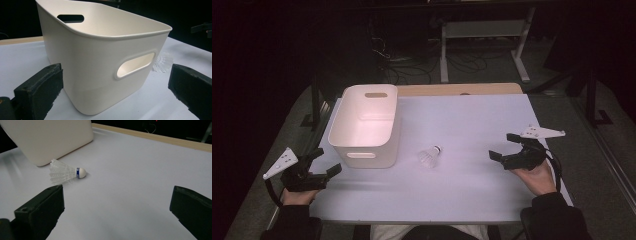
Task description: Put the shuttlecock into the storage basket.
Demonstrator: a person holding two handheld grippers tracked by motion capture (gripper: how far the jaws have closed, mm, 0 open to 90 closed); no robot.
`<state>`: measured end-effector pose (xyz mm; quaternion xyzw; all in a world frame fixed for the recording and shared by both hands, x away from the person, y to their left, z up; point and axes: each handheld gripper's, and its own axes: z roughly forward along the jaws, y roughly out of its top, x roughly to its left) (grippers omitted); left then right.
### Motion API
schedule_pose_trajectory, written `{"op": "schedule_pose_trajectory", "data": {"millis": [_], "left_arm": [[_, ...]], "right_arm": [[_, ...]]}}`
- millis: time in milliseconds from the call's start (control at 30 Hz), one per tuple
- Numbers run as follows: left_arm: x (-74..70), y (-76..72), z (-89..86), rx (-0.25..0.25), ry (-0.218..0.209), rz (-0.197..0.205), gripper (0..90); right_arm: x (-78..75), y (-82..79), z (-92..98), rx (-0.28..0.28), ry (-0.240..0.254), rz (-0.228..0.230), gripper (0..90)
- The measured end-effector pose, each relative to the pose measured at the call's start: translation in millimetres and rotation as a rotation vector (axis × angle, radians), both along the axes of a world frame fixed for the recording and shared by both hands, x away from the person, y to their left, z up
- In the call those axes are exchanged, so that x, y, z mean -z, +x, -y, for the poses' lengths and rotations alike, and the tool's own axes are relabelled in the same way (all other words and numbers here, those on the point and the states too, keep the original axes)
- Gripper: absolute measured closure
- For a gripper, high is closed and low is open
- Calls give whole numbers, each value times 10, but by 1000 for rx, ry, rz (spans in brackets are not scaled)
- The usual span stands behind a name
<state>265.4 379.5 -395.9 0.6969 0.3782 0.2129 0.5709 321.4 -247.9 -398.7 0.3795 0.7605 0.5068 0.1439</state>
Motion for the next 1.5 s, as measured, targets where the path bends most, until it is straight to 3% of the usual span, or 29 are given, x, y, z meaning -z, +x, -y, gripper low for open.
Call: {"op": "schedule_pose_trajectory", "data": {"millis": [1067,1500], "left_arm": [[1,-3,3,-5,1,-1,0],[2,-2,2,-3,3,-1,0]], "right_arm": [[-297,163,-215,-95,-61,-26,0],[-434,267,-429,-148,-100,-33,0]]}}
